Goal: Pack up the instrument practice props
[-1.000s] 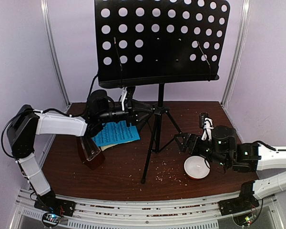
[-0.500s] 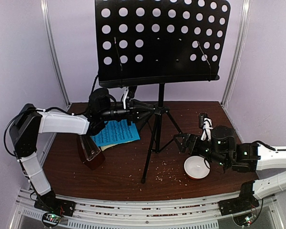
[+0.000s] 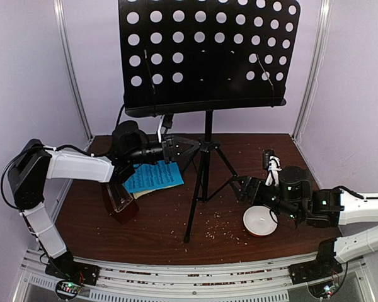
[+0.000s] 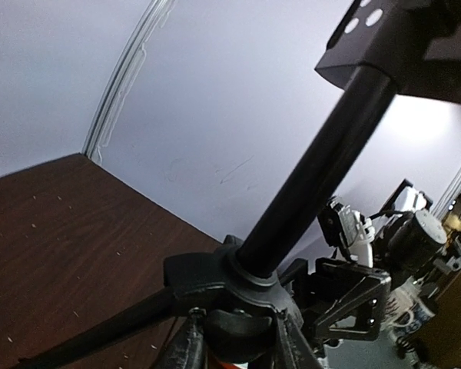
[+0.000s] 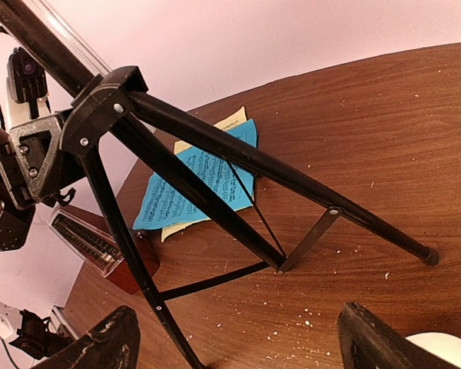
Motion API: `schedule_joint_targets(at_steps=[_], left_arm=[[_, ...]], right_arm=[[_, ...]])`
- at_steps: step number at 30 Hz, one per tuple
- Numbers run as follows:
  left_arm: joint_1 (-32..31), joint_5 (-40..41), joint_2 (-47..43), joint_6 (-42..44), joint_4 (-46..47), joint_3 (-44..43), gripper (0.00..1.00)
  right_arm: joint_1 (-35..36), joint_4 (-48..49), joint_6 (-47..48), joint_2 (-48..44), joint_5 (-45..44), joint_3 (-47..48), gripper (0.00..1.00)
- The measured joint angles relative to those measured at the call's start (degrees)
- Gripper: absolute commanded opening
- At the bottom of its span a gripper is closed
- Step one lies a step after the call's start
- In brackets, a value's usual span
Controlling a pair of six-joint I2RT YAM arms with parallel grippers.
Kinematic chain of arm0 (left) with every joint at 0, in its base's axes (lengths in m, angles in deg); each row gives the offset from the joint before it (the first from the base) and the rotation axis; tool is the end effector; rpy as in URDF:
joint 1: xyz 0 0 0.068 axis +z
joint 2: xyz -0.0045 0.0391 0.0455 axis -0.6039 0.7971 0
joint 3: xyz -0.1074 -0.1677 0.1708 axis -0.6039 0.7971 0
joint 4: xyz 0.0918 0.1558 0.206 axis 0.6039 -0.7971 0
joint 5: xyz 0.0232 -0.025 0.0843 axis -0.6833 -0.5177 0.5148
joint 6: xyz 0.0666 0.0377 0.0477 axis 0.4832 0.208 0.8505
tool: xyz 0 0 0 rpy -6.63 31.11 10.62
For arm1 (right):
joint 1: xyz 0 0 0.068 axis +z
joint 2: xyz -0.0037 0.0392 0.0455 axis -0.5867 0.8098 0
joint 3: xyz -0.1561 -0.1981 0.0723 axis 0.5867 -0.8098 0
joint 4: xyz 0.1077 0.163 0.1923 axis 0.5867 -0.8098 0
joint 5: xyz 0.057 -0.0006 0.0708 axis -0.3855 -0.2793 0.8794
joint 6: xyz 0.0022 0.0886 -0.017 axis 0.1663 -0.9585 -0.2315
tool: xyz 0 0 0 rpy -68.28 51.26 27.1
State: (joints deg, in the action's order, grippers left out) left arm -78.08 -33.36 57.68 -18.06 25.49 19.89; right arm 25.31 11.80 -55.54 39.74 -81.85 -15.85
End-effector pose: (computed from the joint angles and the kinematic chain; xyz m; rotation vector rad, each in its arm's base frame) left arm 0.2948 -0.3253 0.2601 0.6656 1.5863 -1.6160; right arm 0.1627 0.2364 0.2424 -0.0173 1.9299 0.9445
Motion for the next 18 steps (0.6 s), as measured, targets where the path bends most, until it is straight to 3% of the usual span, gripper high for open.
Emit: schedule_joint_targets(at_steps=[5, 8, 9, 13, 18], left_arm=[[-0.1, 1.4, -1.2, -10.5, -2.0, 0.4, 0.18], [-0.1, 2.0, -2.2, -12.9, -4.7, 0.2, 0.31], [-0.1, 2.1, -2.5, -13.1, -5.9, 0.0, 0.4], [0.0, 3.5, -3.7, -10.9, -11.4, -1.2, 0.61], [-0.1, 8.3, -6.2, -1.6, -19.2, -1.5, 0.66]], right_arm=[[0.0, 0.2, 0.0, 0.9, 0.4, 0.0, 0.91], [0.0, 0.3, 0.0, 1.4, 0.7, 0.0, 0.92], [0.0, 0.4, 0.0, 1.5, 0.7, 0.0, 0.91], [0.0, 0.6, 0.0, 1.6, 0.7, 0.0, 0.91], [-0.1, 0.6, 0.0, 1.6, 0.7, 0.0, 0.91]])
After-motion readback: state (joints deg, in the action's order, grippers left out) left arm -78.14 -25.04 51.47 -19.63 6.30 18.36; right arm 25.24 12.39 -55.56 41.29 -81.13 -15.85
